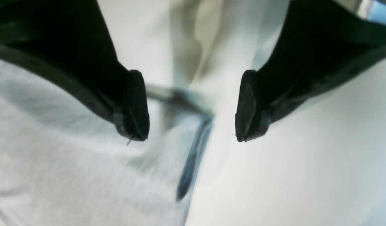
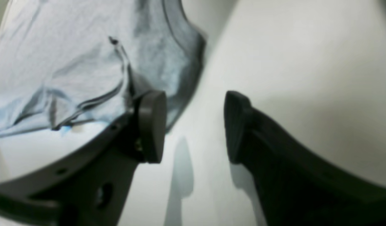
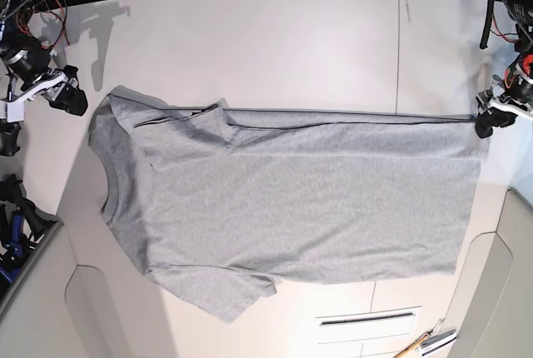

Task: Fold the T-shirt properly
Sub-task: 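Lift the hem corners with both grippers and pull them toward the collar, then carry the hem over the collar with both grippers, folding the shirt in half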

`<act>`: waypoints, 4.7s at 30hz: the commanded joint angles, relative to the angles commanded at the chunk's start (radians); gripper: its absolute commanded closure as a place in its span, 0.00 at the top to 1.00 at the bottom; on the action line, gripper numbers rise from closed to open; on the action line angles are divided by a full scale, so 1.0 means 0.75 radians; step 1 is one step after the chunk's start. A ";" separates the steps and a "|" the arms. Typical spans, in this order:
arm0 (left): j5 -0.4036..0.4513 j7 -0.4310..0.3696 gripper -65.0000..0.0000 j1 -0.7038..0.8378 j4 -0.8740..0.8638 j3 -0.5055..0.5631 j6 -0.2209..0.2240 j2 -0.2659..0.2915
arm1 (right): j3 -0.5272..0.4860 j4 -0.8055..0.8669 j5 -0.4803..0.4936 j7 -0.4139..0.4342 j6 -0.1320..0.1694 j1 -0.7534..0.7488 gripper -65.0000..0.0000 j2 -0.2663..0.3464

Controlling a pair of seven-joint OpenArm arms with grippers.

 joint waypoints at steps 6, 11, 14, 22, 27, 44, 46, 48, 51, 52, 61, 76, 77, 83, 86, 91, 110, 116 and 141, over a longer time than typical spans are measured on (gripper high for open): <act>-0.025 0.002 0.72 -0.069 -0.101 0.003 -0.004 0.001 | -0.065 -0.091 0.049 -0.004 0.001 0.032 0.45 -0.004; -0.055 0.002 0.72 -0.106 -0.184 0.003 -0.005 0.003 | -0.179 -0.091 0.058 -0.001 0.002 0.052 0.45 -0.049; -0.054 0.012 0.72 -0.106 -0.184 0.026 -0.005 0.008 | -0.222 -0.091 0.051 0.002 0.002 0.078 0.45 -0.099; -0.034 0.017 0.72 -0.121 -0.185 0.082 -0.004 0.008 | -0.234 -0.091 0.022 0.001 0.005 0.132 0.45 -0.158; -0.017 0.037 0.71 -0.121 -0.185 0.083 -0.005 0.008 | -0.234 -0.091 0.023 -0.005 0.005 0.132 0.17 -0.158; -0.008 0.082 0.00 -0.122 -0.176 0.249 -0.047 0.003 | -0.234 -0.079 0.067 -0.035 0.006 0.131 0.00 -0.155; 0.007 0.083 0.00 -0.117 -0.157 0.249 -0.047 -0.002 | -0.228 -0.049 0.117 -0.074 0.007 0.131 0.00 -0.155; 0.011 0.096 0.00 -0.107 -0.131 0.249 -0.047 -0.004 | -0.221 -0.005 0.144 -0.144 0.014 0.130 0.00 -0.155; -0.001 0.154 0.00 -0.075 -0.056 0.246 -0.047 -0.004 | -0.214 0.093 0.172 -0.252 0.016 0.104 0.00 -0.152; -0.012 0.192 0.00 -0.064 -0.022 0.242 -0.047 -0.005 | -0.214 0.131 0.188 -0.265 0.016 0.085 0.00 -0.148; -0.122 0.313 0.00 0.241 0.307 0.051 -0.047 -0.004 | -0.211 0.365 0.220 -0.265 0.015 -0.167 0.00 -0.010; -0.379 0.403 0.00 0.715 0.719 0.012 -0.047 0.032 | -0.012 0.431 0.319 -0.305 0.016 -0.475 0.00 0.075; -0.379 0.402 0.00 0.726 0.739 0.012 -0.047 0.038 | -0.002 0.431 0.318 -0.304 0.016 -0.487 0.00 0.075; -0.377 0.419 0.00 0.735 0.757 0.012 -0.047 0.098 | 0.002 0.429 0.313 -0.298 0.016 -0.504 0.00 0.072; -0.367 0.422 0.21 0.735 0.757 0.012 -0.047 0.114 | 0.002 0.429 0.276 -0.288 0.015 -0.504 0.00 0.071; -0.363 0.422 0.42 0.735 0.757 0.012 -0.047 0.114 | 0.002 0.429 0.220 -0.243 0.015 -0.504 0.47 0.071; -0.470 0.379 0.60 0.653 0.759 -0.357 -0.047 0.102 | 0.109 0.428 0.046 -0.080 -0.011 -0.186 0.49 0.116; -0.291 0.258 0.60 0.508 0.758 -0.354 -0.047 0.066 | 0.070 0.311 -0.041 -0.014 -0.041 0.097 0.49 0.125; 0.131 -0.128 0.60 -0.411 -0.445 0.388 -0.010 -0.087 | -0.403 -0.949 -0.516 0.544 -0.044 0.755 0.49 0.203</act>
